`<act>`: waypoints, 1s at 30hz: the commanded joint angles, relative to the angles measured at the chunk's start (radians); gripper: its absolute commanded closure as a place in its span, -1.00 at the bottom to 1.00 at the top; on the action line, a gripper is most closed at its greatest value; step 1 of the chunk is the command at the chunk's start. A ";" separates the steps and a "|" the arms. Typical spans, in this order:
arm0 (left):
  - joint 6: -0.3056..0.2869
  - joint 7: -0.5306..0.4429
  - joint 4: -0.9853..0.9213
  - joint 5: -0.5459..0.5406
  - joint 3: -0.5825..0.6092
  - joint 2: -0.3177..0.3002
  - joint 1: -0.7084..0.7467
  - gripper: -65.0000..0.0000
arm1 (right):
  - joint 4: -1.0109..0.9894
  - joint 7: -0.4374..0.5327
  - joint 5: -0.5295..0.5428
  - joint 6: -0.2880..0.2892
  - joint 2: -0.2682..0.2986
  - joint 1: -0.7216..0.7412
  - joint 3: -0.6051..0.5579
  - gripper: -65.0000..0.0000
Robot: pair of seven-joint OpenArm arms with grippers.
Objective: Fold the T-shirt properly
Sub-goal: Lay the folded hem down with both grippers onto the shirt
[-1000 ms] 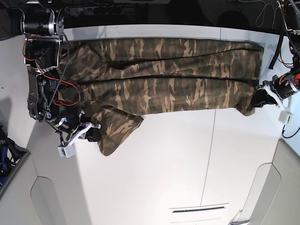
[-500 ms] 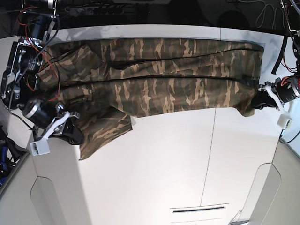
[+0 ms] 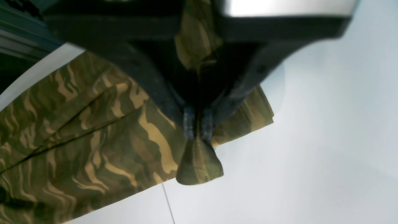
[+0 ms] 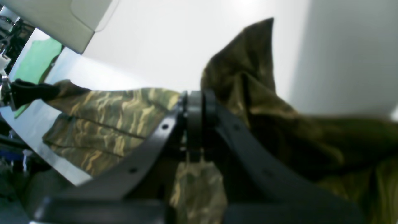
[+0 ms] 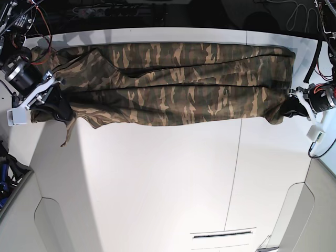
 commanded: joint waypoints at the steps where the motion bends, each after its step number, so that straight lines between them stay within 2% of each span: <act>1: -0.009 -0.007 0.017 -0.018 -0.017 -0.023 -0.011 1.00 | 0.020 0.022 0.036 0.007 0.011 -0.009 0.017 1.00; 6: -0.009 0.037 0.018 -0.041 -0.068 -0.023 -0.010 1.00 | 0.020 0.012 0.081 0.016 0.011 -0.075 0.059 1.00; 10: -0.009 0.116 0.019 -0.171 -0.122 -0.025 0.012 1.00 | 0.020 0.012 0.076 0.016 0.007 -0.115 0.060 1.00; 12: -0.009 0.123 0.019 -0.199 -0.142 -0.025 0.042 1.00 | 0.020 0.013 0.063 0.016 -0.004 -0.133 0.060 1.00; 20: -0.009 0.106 0.019 -0.191 -0.149 -0.024 0.121 1.00 | -0.002 0.033 -0.041 0.014 -0.019 -0.168 0.060 1.00; 30: -0.009 0.063 0.019 -0.092 -0.149 -0.019 0.137 1.00 | -0.197 0.059 -0.063 0.014 -0.019 -0.167 0.059 1.00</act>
